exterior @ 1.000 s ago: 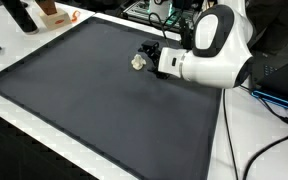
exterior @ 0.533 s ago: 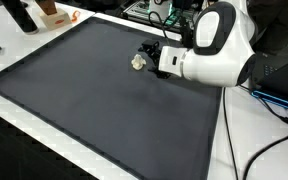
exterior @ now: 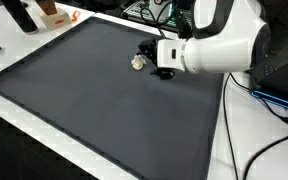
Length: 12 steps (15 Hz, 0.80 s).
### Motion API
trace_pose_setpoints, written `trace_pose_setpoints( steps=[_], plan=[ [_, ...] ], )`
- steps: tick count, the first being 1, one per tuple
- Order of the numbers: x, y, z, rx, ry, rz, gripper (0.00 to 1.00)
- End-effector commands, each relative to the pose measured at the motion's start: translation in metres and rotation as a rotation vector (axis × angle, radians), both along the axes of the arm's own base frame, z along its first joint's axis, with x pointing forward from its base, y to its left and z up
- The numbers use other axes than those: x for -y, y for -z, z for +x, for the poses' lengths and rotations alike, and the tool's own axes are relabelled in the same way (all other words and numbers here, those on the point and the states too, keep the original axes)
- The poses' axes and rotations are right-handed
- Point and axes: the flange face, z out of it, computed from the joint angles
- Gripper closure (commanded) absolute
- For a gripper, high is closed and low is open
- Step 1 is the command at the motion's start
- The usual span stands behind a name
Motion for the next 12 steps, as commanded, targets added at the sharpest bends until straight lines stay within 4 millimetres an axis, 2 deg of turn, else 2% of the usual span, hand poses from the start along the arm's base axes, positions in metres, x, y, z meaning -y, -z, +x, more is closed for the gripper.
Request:
trace_pose_setpoints(
  steps=[1, 7, 12],
  plan=[
    [0.015, -0.025, -0.003, -0.016, -0.011, 0.159, 0.0],
    [0.052, -0.072, -0.002, -0.041, 0.164, 0.416, 0.0],
    [0.083, -0.111, -0.002, 0.013, 0.3, 0.613, 0.0]
  ],
)
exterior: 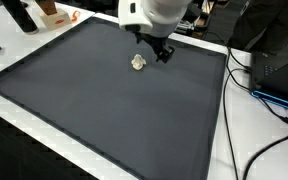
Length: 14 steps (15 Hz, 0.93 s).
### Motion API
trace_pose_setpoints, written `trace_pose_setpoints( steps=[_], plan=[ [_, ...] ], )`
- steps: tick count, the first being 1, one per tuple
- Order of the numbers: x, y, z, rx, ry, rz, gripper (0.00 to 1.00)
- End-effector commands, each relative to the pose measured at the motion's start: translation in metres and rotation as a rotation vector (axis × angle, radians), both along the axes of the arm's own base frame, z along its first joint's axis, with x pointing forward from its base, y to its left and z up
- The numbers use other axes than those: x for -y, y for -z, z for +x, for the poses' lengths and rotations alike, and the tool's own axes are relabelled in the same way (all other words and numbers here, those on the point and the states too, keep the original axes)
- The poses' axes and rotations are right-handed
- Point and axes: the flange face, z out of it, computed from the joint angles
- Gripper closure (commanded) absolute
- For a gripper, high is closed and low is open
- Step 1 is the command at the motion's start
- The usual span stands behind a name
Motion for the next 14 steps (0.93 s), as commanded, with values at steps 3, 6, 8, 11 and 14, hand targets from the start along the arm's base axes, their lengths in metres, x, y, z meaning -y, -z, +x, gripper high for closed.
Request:
trace_pose_setpoints(
  steps=[3, 6, 8, 11, 14],
  plan=[
    [0.029, -0.038, -0.014, 0.101, 0.071, 0.171, 0.0],
    [0.038, -0.054, -0.018, 0.167, 0.064, 0.183, 0.0],
    [0.041, -0.061, -0.023, 0.193, 0.061, 0.188, 0.0],
    [0.037, -0.064, -0.013, 0.194, 0.056, 0.17, 0.0],
    [0.039, -0.069, -0.018, 0.203, 0.05, 0.174, 0.0]
  ],
)
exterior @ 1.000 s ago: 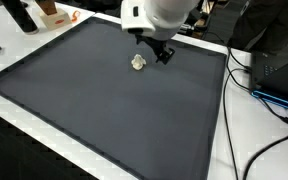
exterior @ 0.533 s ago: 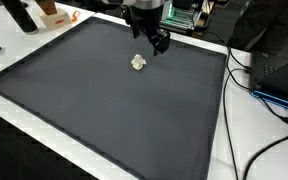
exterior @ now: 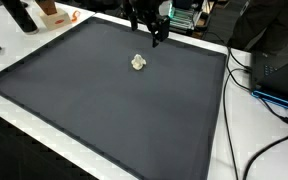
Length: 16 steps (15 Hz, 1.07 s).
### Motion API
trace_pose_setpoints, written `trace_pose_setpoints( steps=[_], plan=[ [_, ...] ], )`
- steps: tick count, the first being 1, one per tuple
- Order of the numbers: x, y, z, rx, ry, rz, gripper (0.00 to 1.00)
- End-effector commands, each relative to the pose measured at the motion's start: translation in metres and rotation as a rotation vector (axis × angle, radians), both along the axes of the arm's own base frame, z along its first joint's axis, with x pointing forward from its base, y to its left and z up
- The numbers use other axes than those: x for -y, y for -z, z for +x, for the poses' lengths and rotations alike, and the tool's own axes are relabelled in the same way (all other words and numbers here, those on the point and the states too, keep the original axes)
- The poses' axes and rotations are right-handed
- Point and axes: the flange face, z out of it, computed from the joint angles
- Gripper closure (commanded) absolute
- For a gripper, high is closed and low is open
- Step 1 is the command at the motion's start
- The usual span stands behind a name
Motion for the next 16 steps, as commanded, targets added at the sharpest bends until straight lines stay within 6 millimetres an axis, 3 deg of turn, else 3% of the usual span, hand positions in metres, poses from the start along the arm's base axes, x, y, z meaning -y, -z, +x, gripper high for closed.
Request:
trace_pose_setpoints(
  steps=[1, 5, 7, 16],
  plan=[
    [0.0, -0.001, 0.0, 0.0, -0.001, 0.0, 0.0],
    [0.0, 0.001, -0.002, -0.001, -0.002, 0.0, 0.0],
    [0.016, 0.013, 0.004, 0.001, 0.133, 0.032, 0.0],
    [0.063, 0.091, -0.006, -0.016, 0.431, 0.082, 0.0]
  ],
)
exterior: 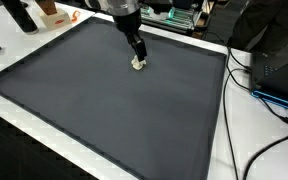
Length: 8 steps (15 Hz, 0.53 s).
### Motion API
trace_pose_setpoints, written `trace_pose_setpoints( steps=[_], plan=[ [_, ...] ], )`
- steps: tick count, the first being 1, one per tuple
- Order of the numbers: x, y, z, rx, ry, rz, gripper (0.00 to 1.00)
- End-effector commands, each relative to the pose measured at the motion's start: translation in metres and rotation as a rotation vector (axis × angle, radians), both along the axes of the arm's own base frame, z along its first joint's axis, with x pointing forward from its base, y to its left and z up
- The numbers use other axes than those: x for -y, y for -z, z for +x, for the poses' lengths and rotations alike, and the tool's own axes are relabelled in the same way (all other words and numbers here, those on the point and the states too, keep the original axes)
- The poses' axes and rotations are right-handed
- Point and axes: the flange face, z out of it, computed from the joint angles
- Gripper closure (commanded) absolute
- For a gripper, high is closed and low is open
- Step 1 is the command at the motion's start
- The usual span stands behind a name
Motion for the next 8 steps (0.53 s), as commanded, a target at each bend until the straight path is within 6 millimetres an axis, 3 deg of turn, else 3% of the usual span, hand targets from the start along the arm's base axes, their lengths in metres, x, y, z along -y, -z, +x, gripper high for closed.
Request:
trace_pose_setpoints(
  steps=[1, 8],
  plan=[
    [0.01, 0.029, -0.011, -0.004, 0.081, 0.027, 0.0],
    [0.019, 0.07, -0.027, -0.048, 0.147, 0.019, 0.0]
  ],
)
